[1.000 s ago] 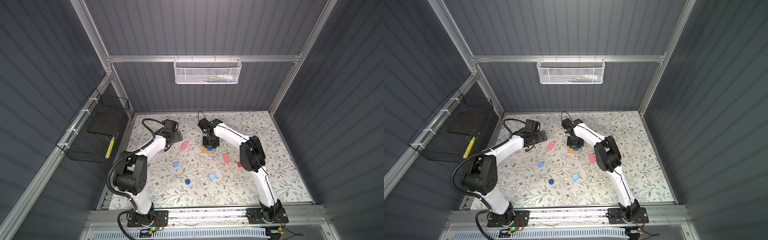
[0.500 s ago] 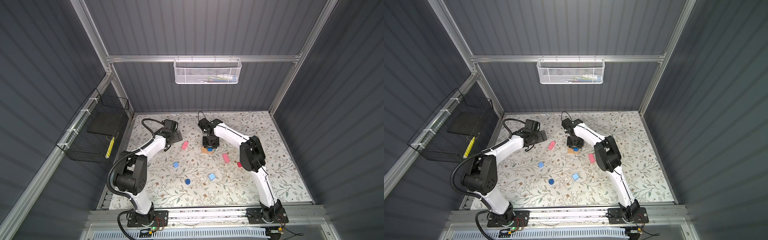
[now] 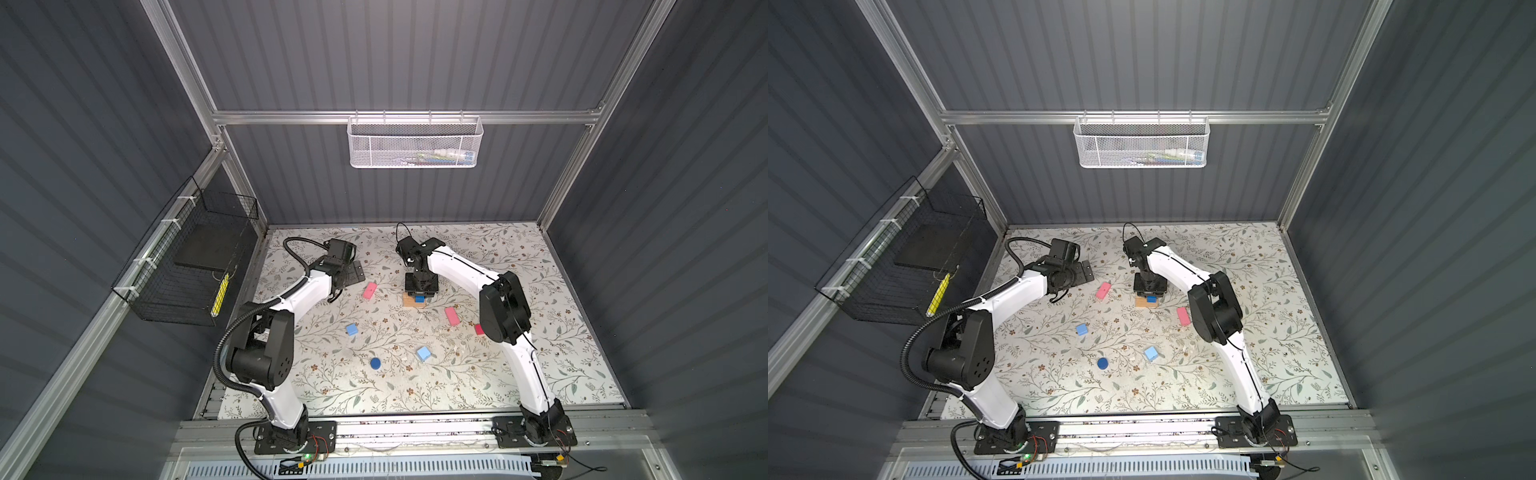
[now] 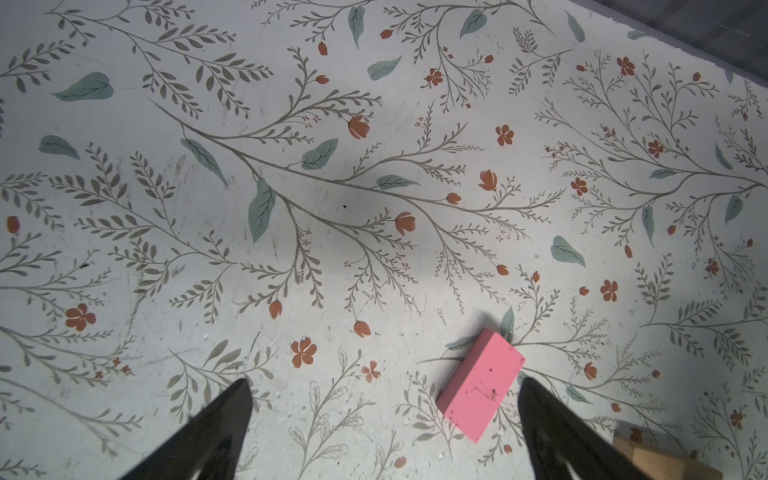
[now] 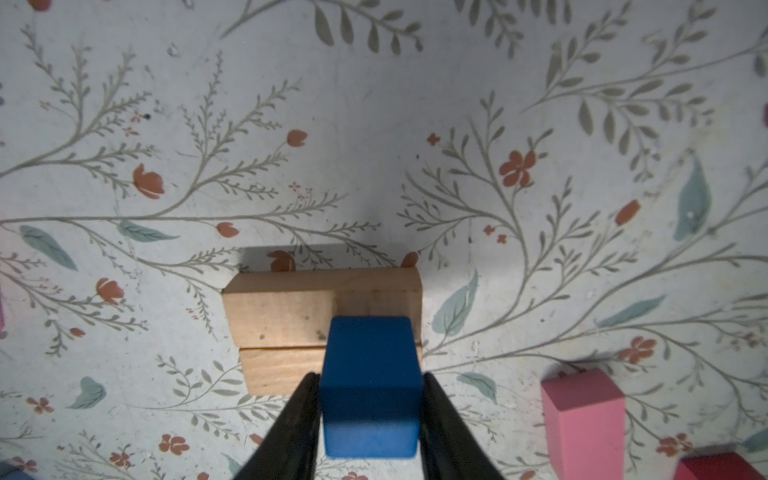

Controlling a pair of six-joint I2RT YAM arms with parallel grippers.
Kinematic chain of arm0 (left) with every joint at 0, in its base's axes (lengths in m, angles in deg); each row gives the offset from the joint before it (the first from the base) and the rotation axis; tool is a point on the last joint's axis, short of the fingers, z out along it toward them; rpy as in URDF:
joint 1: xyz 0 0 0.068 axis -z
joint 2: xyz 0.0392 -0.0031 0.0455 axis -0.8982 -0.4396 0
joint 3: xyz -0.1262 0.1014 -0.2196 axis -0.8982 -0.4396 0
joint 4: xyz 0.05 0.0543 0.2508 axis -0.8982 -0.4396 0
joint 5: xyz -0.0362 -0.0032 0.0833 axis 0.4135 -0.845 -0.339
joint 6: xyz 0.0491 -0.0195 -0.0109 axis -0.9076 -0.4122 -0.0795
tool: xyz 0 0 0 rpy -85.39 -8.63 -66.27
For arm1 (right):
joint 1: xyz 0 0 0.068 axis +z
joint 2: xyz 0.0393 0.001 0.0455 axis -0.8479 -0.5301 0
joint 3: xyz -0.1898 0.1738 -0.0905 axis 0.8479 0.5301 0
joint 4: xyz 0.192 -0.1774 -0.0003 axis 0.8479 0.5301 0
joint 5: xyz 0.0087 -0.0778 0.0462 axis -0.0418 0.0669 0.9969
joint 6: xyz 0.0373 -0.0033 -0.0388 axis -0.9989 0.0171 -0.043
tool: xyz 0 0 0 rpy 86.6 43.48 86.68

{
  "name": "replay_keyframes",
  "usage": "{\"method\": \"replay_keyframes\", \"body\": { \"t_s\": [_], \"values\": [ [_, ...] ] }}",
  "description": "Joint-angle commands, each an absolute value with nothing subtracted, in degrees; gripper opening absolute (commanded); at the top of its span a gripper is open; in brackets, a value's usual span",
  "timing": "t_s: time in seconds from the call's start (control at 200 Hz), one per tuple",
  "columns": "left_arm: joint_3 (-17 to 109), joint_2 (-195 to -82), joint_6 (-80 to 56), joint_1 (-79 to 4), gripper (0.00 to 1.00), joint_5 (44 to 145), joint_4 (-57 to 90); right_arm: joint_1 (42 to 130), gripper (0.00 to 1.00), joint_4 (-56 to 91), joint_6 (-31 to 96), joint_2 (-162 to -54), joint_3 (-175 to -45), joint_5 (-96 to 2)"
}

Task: Build the wood block tower
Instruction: 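Lower the held blue cube onto the top wooden block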

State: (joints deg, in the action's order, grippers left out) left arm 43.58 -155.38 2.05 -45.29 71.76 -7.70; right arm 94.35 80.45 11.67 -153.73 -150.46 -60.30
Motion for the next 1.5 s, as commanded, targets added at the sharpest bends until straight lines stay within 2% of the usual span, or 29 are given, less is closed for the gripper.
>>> {"method": "replay_keyframes", "body": {
  "t_s": [0.0, 0.735, 1.496],
  "values": [
    [43.02, -153.39, 2.27, -45.65, 1.00, 72.20, -8.02, 94.04, 0.38, 81.10, 11.33, -155.00, -151.41, -60.78],
    [43.09, -153.39, 2.05, -45.73, 1.00, 72.24, -8.00, 94.16, 0.29, 82.04, 12.78, -154.69, -151.46, -61.47],
    [43.18, -153.45, 2.05, -45.74, 1.00, 72.43, -8.01, 94.27, 0.26, 82.30, 14.93, -154.38, -151.63, -61.87]
  ]
}}
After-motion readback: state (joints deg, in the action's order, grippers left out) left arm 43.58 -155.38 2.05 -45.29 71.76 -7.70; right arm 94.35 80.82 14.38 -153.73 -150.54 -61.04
